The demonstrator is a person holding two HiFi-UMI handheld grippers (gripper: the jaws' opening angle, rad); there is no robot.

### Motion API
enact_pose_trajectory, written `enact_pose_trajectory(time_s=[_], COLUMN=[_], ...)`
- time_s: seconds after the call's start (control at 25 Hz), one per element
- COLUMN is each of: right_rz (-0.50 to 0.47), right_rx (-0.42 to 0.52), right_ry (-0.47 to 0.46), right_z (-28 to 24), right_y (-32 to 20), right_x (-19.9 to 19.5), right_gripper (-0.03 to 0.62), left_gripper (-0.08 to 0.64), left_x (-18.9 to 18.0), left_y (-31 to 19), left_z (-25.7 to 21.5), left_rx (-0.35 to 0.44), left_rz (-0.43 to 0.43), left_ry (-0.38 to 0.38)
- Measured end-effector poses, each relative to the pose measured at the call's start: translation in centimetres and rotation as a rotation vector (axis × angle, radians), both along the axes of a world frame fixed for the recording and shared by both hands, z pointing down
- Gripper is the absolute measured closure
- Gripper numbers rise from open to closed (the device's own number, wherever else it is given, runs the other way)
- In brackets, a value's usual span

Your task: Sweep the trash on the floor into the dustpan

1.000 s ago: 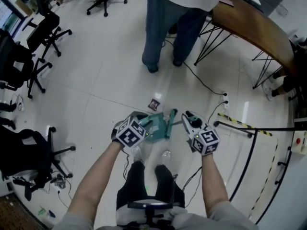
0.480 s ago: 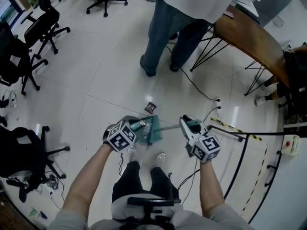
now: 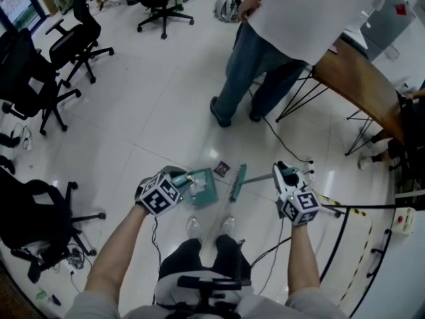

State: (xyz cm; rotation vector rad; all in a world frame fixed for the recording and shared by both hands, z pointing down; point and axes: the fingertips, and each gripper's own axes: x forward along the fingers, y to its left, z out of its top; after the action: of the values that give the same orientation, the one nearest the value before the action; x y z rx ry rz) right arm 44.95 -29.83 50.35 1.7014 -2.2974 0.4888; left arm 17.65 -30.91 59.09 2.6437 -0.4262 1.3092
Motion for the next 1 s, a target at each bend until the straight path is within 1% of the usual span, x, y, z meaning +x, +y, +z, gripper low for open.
enact_pose_trajectory(time_s=[0.16,0.32,0.44,0.52,0.64,0.84,1.0], right_rz=[-0.017,-0.036,-0.098,-0.139,-0.165,-0.224,-0.277], right_rx=[-0.03,-0.059,-0.059,-0.049,-0.053,-0.048,-0.053], right_ry=[0.033,0.05,0.053,0.028,-0.042,-0.117,-0.188], right_z=[3.0,6.6,8.8,9.7,10.7,9.3,8.7], right_y=[-3.7,-6.9,-8.1,-8.4,-8.6,-9.0,-8.5], right_x=[0.3,0.3,-2.3,-5.0,-8.1,-11.9,-15.4], right_gripper=[0.52,0.518,0.518,0.518,0.515,0.514,0.514], left_gripper=[0.456,0.454,0.456,0.456,0.456,0.456,0.456], left_x=[-0.5,1.3,2.2,2.0,1.7,2.0,1.0], left_y=[-2.2,-3.4,-4.9,-5.9,-6.6,-6.4,-6.0], left_z=[1.2,2.7,3.4,3.8,4.3,4.2,4.5], left_rx=[0.019,0.026,0.021,0.017,0.004,-0.001,-0.001], left_rz=[-0.021,0.0,-0.019,-0.026,-0.034,-0.034,-0.038], left_ry=[-0.016,-0.041,-0.05,-0.053,-0.051,-0.046,-0.034])
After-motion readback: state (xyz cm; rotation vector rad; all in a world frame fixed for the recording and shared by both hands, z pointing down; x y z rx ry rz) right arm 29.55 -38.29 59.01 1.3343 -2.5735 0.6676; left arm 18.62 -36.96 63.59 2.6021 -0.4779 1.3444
